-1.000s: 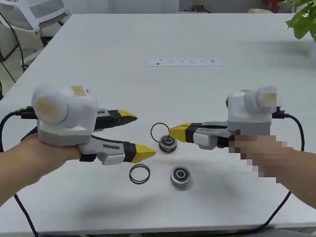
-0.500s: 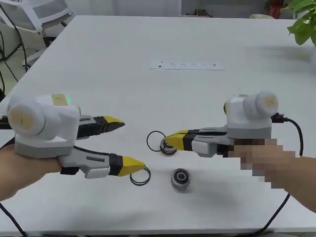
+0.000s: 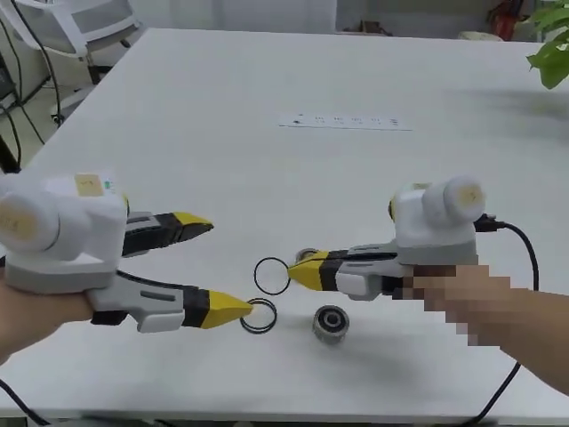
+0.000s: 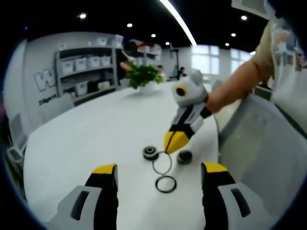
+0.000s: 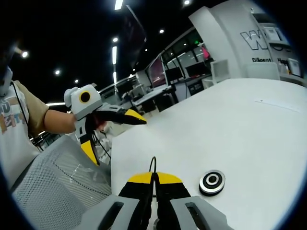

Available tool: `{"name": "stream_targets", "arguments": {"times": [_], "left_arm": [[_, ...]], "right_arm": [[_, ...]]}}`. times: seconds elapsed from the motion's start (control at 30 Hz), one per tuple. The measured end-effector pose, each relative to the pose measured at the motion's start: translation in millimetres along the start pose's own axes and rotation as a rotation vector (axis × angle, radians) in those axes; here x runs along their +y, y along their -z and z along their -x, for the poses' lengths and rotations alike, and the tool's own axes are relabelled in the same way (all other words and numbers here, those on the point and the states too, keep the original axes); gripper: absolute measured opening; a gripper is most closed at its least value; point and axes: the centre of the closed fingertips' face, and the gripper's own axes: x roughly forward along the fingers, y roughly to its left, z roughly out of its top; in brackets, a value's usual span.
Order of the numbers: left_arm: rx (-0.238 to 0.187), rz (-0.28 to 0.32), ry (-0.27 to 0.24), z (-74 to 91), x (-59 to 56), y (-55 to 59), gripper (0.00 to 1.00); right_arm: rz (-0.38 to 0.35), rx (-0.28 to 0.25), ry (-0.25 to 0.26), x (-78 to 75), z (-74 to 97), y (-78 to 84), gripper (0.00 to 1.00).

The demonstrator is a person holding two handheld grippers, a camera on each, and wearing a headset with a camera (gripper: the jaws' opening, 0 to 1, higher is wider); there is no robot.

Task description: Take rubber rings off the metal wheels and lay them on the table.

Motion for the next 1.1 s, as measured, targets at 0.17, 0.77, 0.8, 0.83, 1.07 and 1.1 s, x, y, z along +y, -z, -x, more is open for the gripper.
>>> {"name": "stream_targets", "arguments": {"times": [0.17, 0.77, 0.8, 0.83, 1.07, 1.1], "left_arm": [[0.004, -0.003, -0.009, 4.8, 1.1, 1.2, 0.72], [0.018, 0.001, -0.024, 13.7, 0.2, 9.1, 0.72], [0.019, 0.001, -0.024, 13.7, 0.3, 9.5, 0.72], [0.02, 0.004, -0.024, 13.6, 0.2, 9.9, 0.72], [0.017, 0.009, -0.025, 13.6, 1.2, 10.1, 0.71], [0.018, 0.01, -0.025, 13.6, 1.4, 10.5, 0.71]], "right_arm": [[0.009, 0.027, -0.02, 7.2, -8.4, 6.5, 0.0], [0.006, 0.104, -0.048, 10.8, -23.9, 25.3, 0.0], [0.004, 0.11, -0.049, 10.8, -25.3, 26.6, 0.0], [0.0, 0.115, -0.048, 10.2, -26.2, 28.0, 0.0], [-0.003, 0.137, -0.04, 8.0, -27.7, 34.8, 0.0], [0.0, 0.141, -0.035, 7.0, -27.8, 35.4, 0.0]]}}
